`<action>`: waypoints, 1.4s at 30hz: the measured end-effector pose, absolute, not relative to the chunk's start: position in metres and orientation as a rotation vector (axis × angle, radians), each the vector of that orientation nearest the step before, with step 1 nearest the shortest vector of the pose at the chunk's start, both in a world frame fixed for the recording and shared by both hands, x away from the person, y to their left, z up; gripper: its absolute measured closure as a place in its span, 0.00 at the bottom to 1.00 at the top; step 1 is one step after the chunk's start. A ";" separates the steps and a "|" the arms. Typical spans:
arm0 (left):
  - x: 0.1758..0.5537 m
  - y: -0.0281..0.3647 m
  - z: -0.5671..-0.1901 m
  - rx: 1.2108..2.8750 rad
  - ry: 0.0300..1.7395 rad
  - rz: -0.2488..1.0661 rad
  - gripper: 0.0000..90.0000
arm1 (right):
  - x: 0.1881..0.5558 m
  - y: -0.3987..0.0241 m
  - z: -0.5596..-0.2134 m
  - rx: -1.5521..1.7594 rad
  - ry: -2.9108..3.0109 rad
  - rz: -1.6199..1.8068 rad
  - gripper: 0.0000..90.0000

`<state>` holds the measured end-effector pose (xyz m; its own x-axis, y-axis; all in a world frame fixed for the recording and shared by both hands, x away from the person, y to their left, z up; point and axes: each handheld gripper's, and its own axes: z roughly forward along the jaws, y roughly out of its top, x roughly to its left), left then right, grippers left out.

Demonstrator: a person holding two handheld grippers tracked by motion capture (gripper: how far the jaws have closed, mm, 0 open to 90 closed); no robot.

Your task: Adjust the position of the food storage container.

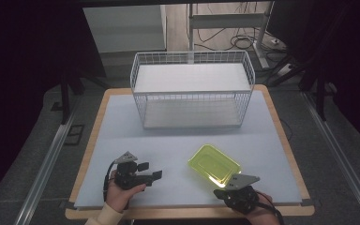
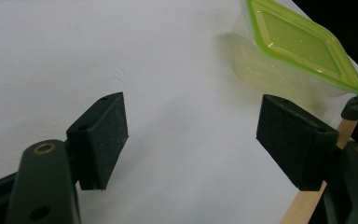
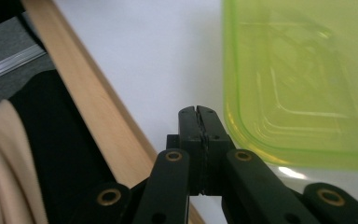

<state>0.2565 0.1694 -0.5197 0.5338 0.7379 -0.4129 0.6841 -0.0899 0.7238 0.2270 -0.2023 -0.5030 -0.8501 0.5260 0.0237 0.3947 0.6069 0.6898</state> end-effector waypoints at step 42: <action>0.257 0.168 -0.518 1.810 1.178 0.073 0.27 | 0.281 -0.305 -0.490 1.107 2.444 1.001 1.00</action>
